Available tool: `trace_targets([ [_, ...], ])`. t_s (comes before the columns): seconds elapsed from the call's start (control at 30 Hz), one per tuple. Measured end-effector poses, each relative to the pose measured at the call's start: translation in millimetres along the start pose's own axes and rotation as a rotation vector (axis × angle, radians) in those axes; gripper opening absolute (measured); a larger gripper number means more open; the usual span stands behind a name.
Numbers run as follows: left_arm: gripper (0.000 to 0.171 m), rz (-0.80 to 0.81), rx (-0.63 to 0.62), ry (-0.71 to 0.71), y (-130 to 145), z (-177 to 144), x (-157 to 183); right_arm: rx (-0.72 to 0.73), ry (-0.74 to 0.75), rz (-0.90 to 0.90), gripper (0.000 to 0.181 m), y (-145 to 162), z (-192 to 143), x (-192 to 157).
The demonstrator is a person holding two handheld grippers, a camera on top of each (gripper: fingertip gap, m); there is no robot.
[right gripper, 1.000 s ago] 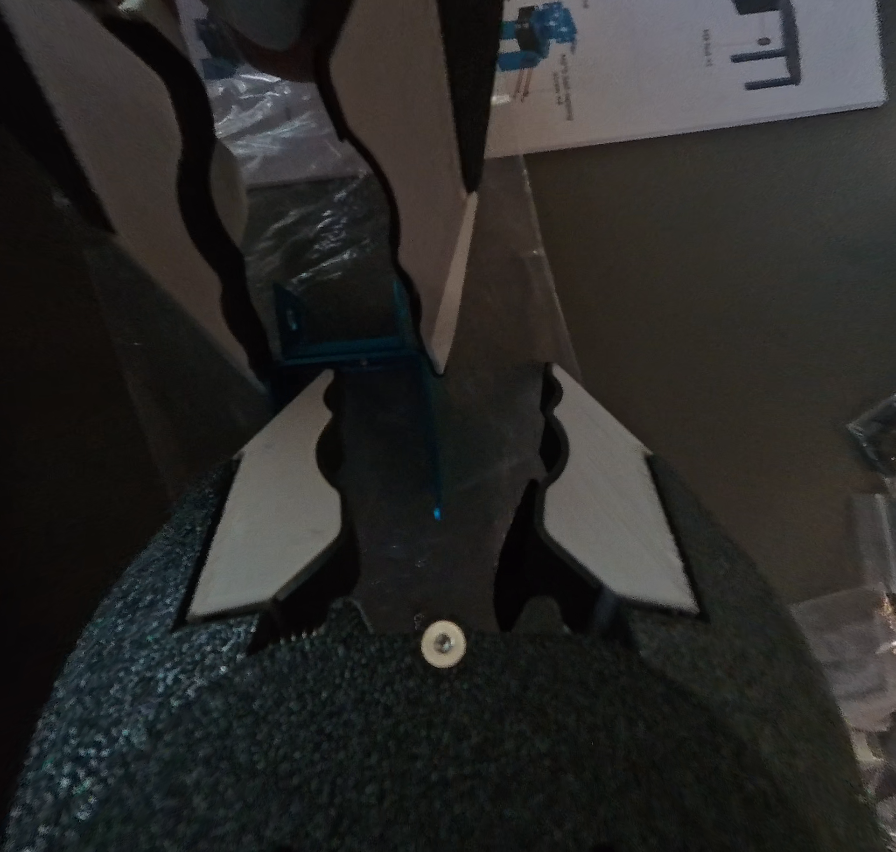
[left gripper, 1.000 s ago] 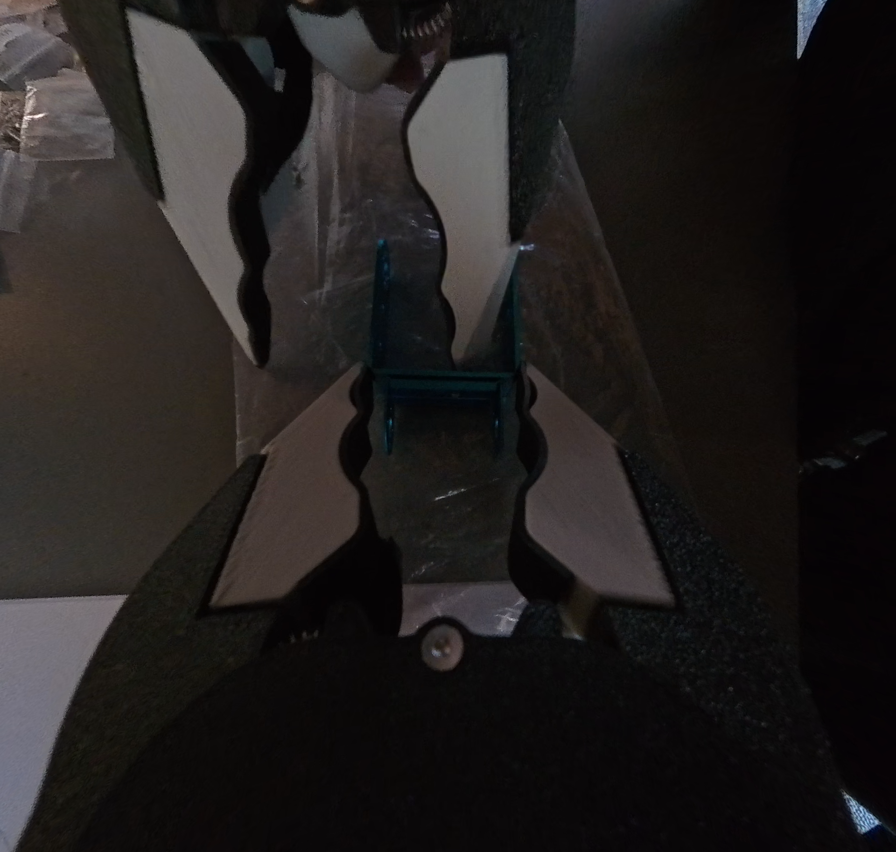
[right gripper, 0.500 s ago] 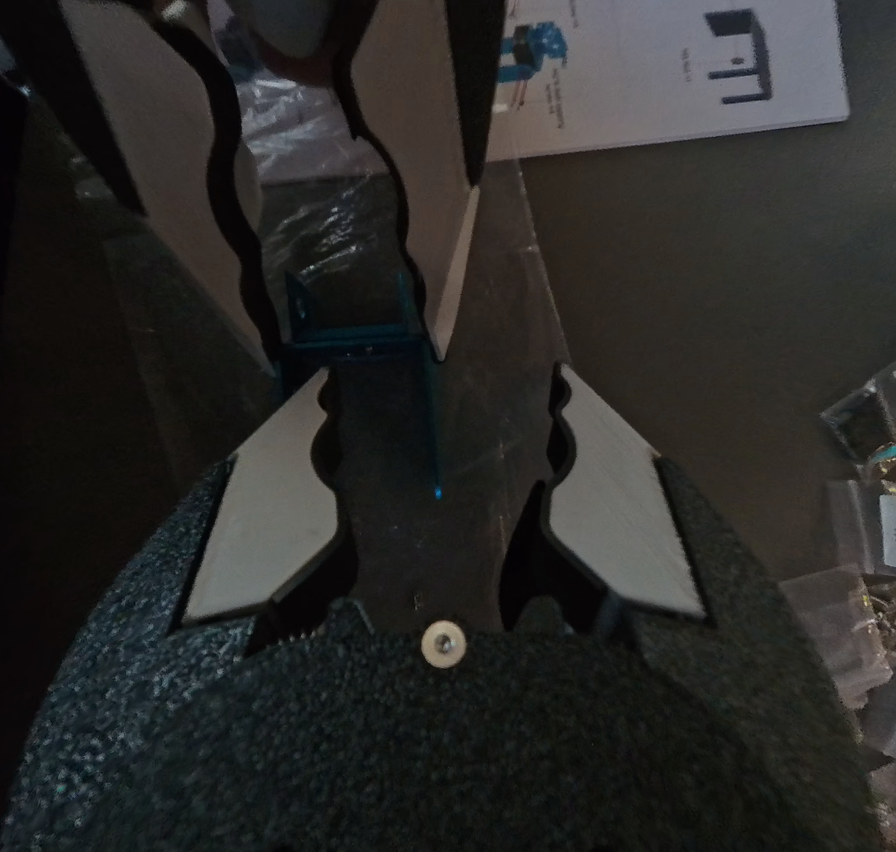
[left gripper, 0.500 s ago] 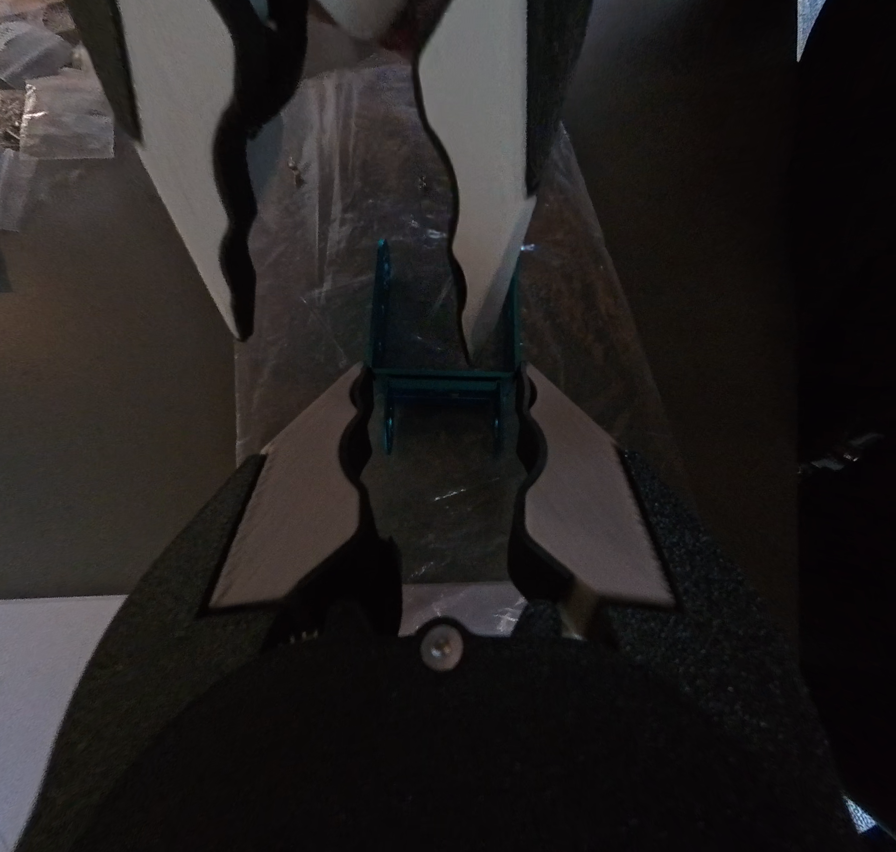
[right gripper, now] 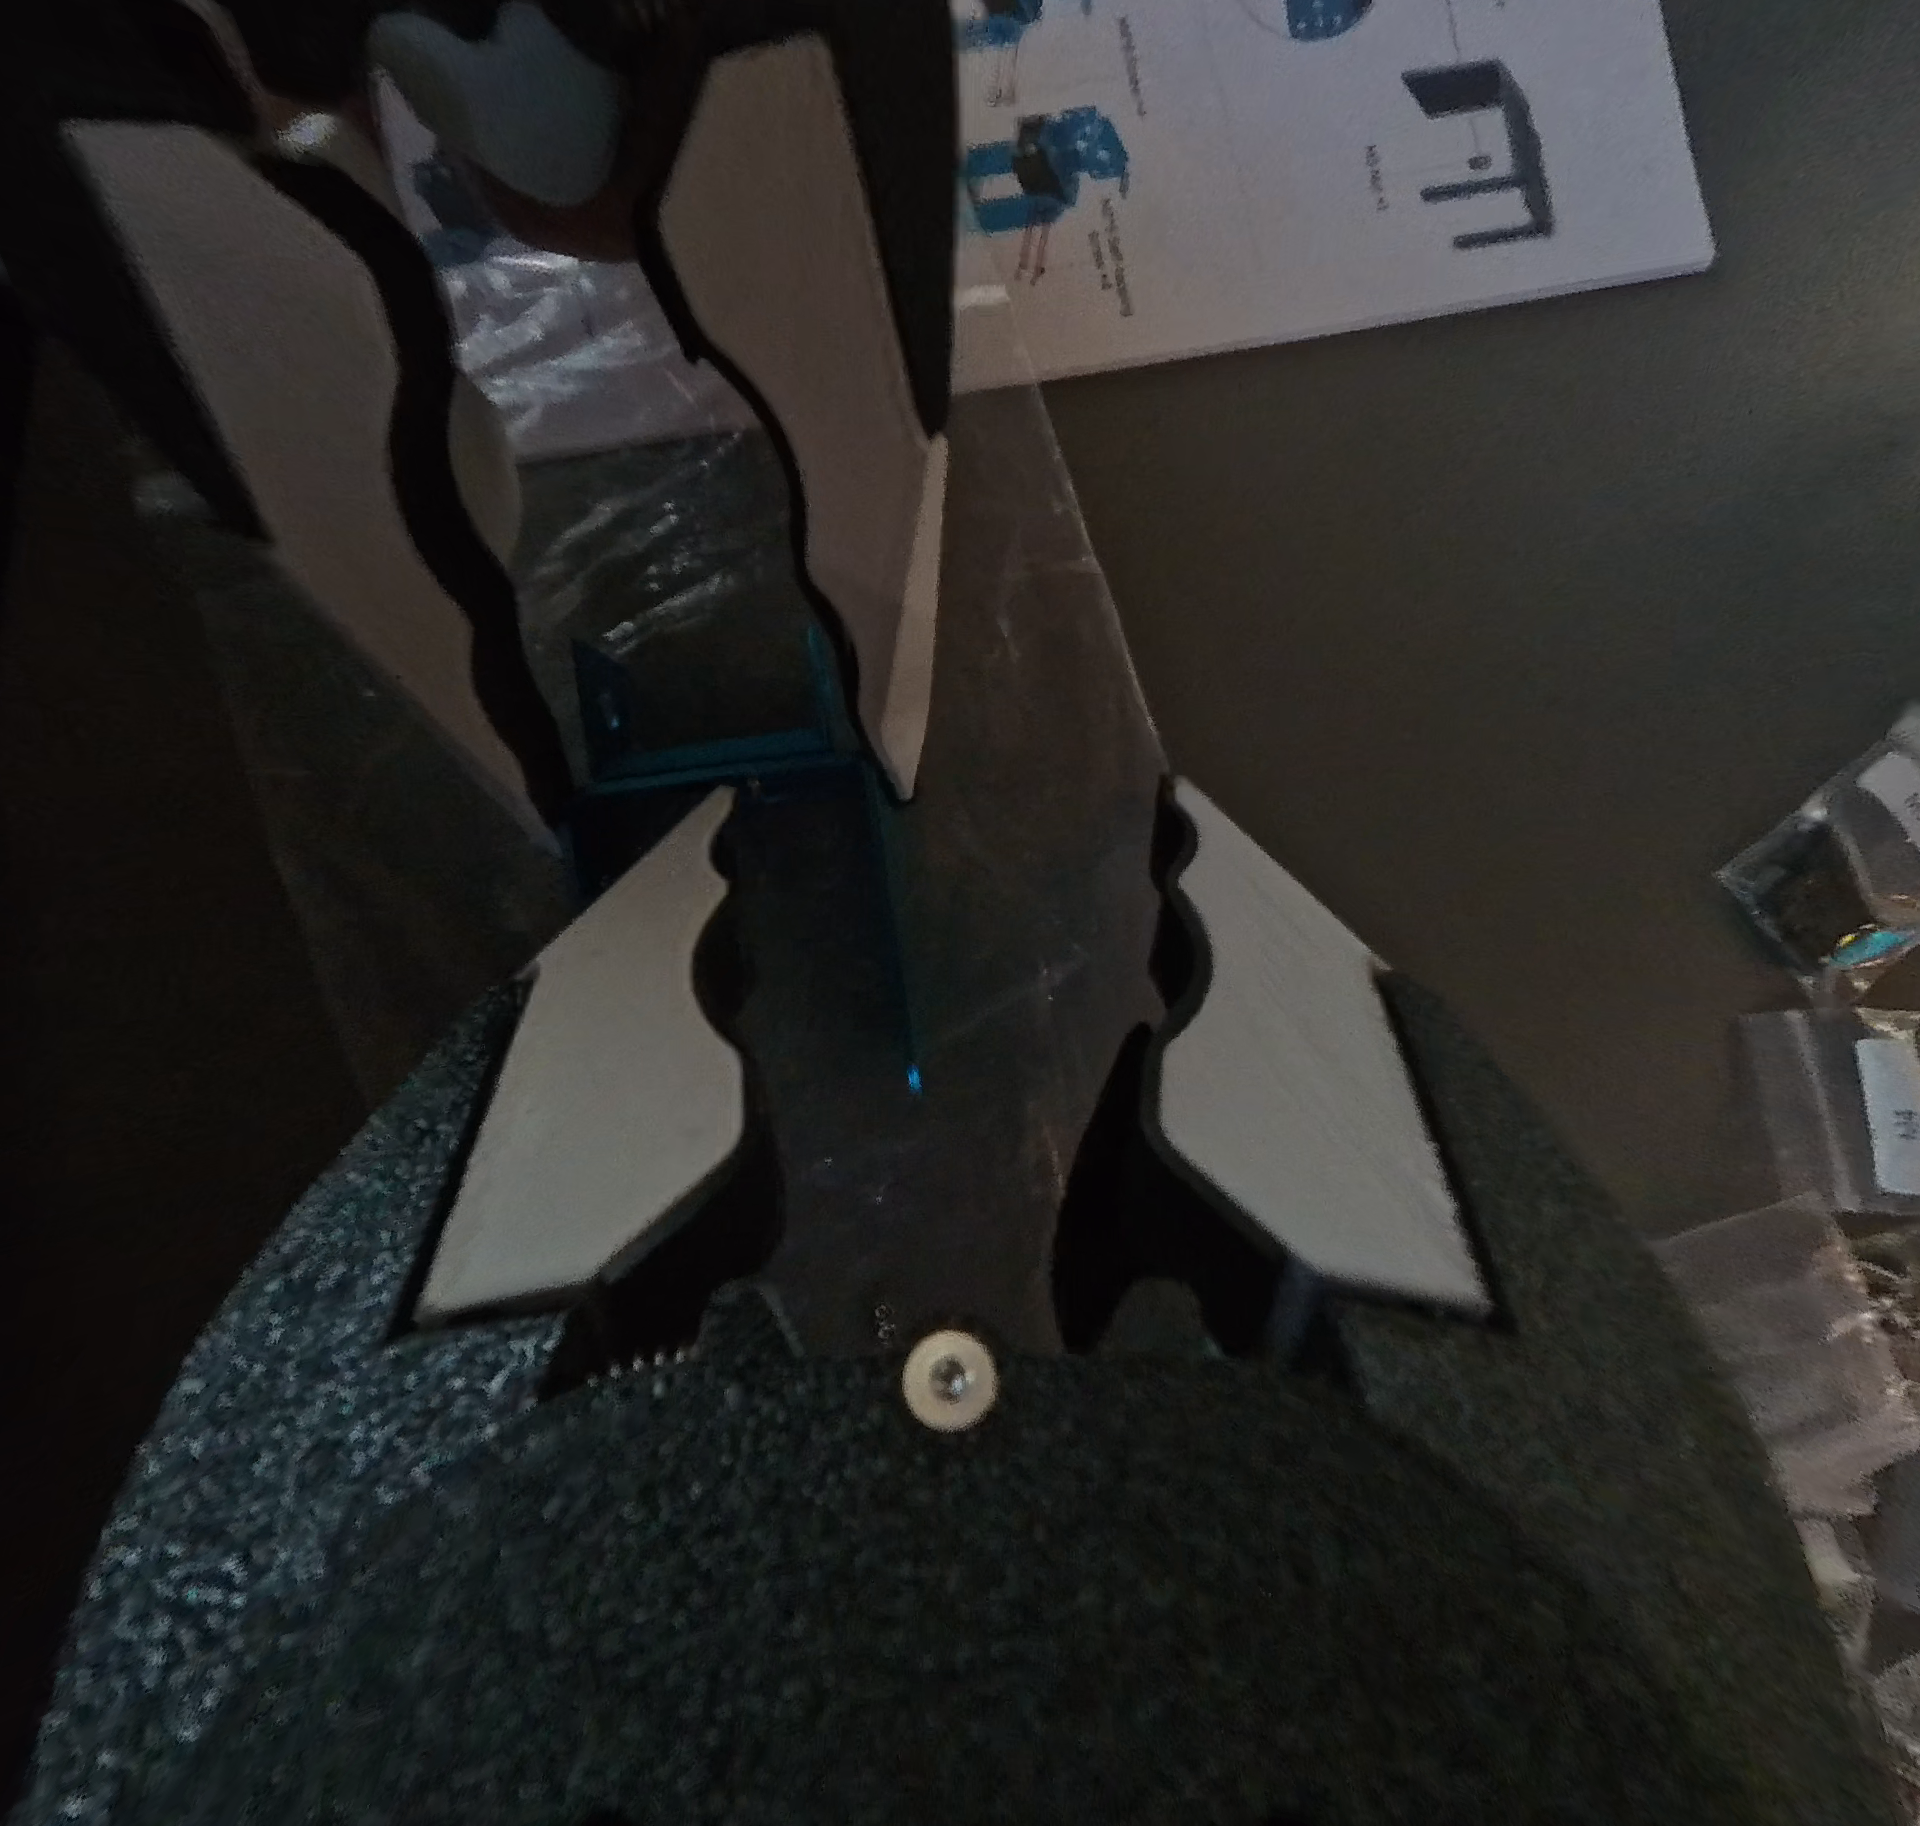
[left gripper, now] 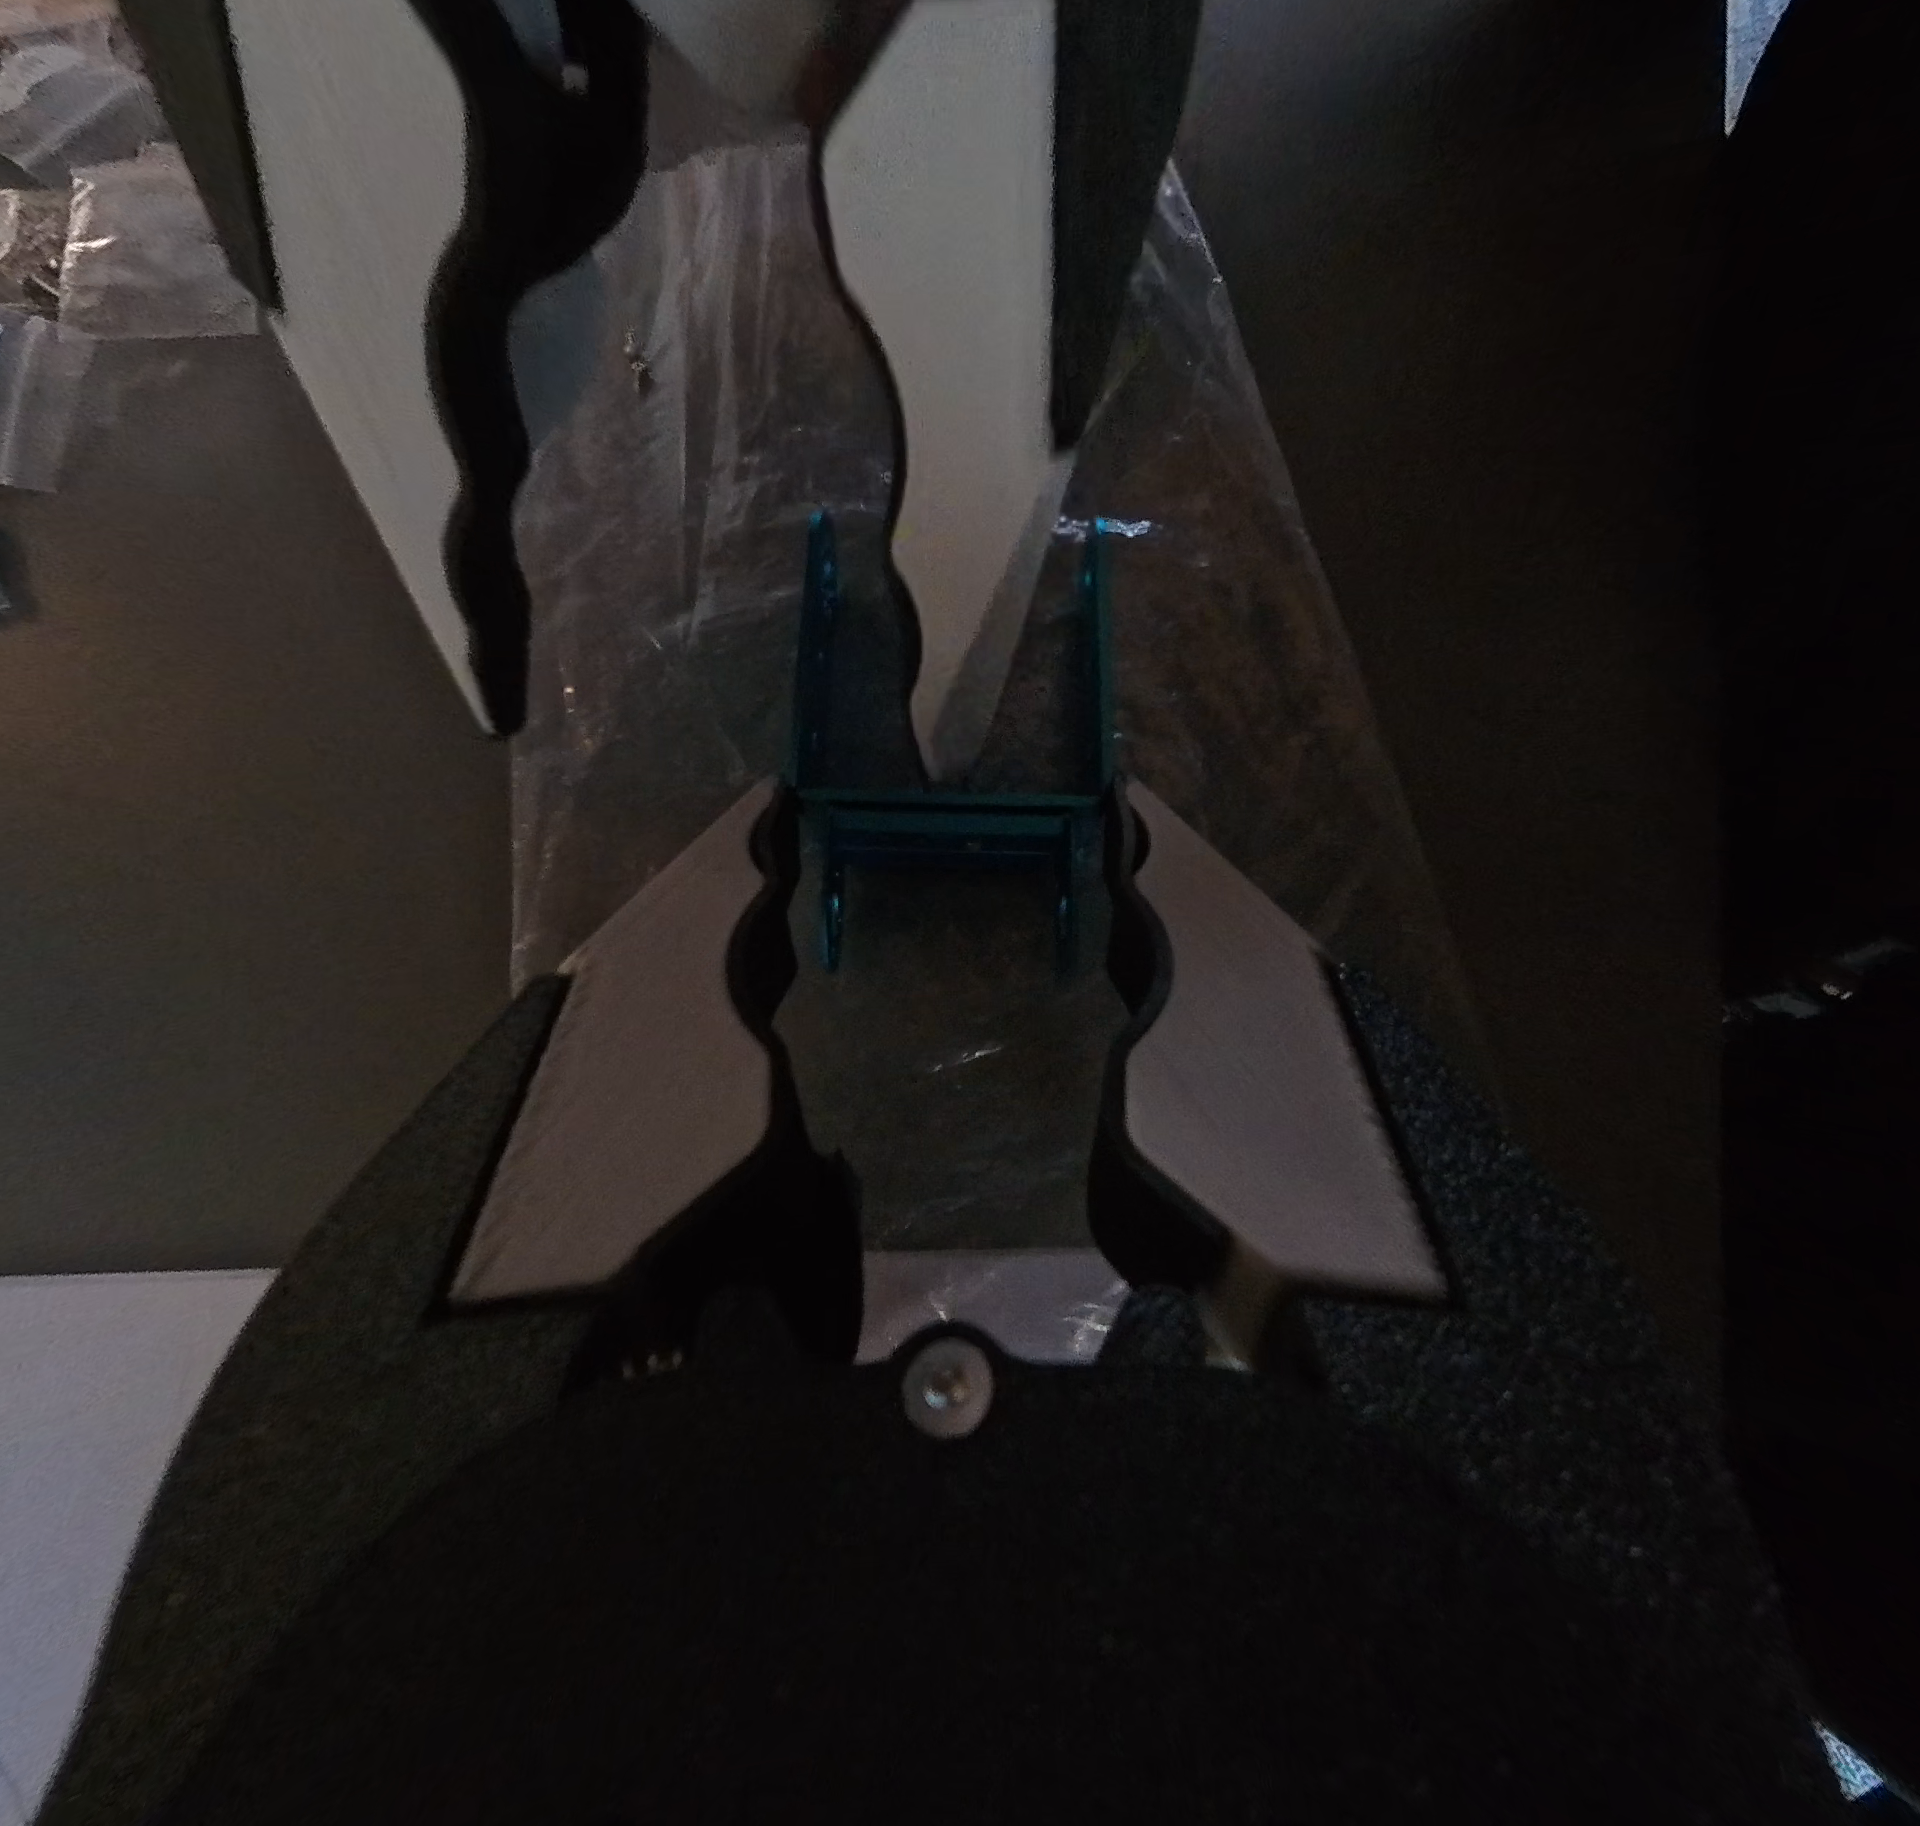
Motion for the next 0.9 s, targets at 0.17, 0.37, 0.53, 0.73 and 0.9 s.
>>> trace_targets([
  [0.17,0.06,0.002,0.0,0.004,0,0,0,-0.023,0.002,-0.022,0.087,0,-8,-1],
  [0.37,0.06,0.005,-0.001,0.002,0,1,-1,-0.056,0.05,-0.042,0.089,-4,3,2],
  [0.53,0.06,0.004,-0.001,0.0,0,1,-1,-0.044,0.041,-0.027,0.086,-4,0,2],
  [0.73,0.06,0.006,-0.001,0.001,0,2,-1,-0.053,0.003,-0.029,0.083,-3,-6,0],
  [0.9,0.059,0.007,-0.002,0.001,0,2,-2,-0.088,0.069,-0.056,0.093,-7,4,2],
])
Point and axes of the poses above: each gripper's, where its closed fingertips meet, z out along the fingers, y out of its underside, x = y × z across the jaws, the point moved 8 cm from there along -z, back along the fingers, and after that the axes turned 1 degree about -y, right-handed, at the moved point
